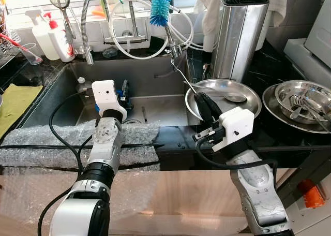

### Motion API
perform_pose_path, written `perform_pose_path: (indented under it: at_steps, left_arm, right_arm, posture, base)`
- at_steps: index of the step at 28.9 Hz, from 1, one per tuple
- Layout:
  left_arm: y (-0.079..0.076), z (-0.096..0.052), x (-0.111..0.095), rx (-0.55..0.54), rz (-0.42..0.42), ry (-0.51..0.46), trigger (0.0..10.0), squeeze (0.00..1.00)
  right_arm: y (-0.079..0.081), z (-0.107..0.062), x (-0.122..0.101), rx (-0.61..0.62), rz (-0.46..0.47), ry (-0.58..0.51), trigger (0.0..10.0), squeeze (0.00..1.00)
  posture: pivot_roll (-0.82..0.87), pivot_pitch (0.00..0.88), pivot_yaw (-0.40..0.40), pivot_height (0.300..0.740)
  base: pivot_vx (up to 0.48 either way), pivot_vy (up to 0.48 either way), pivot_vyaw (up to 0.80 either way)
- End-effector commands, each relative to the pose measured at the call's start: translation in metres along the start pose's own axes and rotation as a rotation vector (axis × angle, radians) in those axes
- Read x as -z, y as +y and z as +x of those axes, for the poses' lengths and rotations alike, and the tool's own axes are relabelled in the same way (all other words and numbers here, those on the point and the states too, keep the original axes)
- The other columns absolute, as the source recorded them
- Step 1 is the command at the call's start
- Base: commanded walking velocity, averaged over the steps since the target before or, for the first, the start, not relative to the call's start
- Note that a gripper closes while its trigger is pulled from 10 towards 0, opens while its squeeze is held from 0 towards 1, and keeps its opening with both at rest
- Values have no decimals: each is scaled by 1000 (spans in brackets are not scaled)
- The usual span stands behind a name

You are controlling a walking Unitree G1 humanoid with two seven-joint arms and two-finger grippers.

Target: Kitchen organization

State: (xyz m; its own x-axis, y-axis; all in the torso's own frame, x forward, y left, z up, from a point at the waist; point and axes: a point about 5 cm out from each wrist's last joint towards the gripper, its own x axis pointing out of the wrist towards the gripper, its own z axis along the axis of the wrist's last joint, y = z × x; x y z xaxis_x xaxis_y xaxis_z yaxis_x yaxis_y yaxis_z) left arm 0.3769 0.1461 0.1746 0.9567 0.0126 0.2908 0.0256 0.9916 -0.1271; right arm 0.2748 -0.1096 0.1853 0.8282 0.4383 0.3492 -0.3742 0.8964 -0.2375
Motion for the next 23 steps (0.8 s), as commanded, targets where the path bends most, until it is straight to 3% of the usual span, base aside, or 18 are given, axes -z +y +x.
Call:
perform_pose_path:
  at_steps: [1,2,4,5,12,17,23]
  left_arm:
    - [3,5,-5,-10,13,-11,10000,0]
    - [3,5,-5,-10,13,-11,10000,0]
    - [-10,7,-8,35,-183,8,10000,0]
    - [-13,8,-10,52,-223,6,10000,0]
    - [-16,8,-11,71,-202,-4,10000,0]
    - [-14,7,-12,74,-217,0,10000,0]
    - [-7,9,-14,27,-312,2,10000,0]
  right_arm:
    - [0,3,-8,-1,3,-35,10000,0]
    - [0,3,-8,-1,3,-35,10000,0]
    - [-23,17,-15,164,222,-75,10000,0]
    - [-29,19,-16,206,271,-87,10000,0]
    - [-41,20,-17,275,226,-90,10000,0]
    - [-44,20,-17,281,251,-82,10000,0]
    - [-36,21,-16,226,425,-86,10000,0]
  posture:
    - [-56,28,101,740]
    - [-56,28,101,740]
    - [-47,9,99,740]
    - [-47,6,99,740]
    - [-49,0,99,740]
    - [-51,0,99,740]
    - [-47,2,96,740]
  base:
    - [0,0,0]
    - [0,0,0]
    - [0,0,0]
    - [0,0,0]
    - [0,0,0]
    - [0,0,0]
    - [0,0,0]
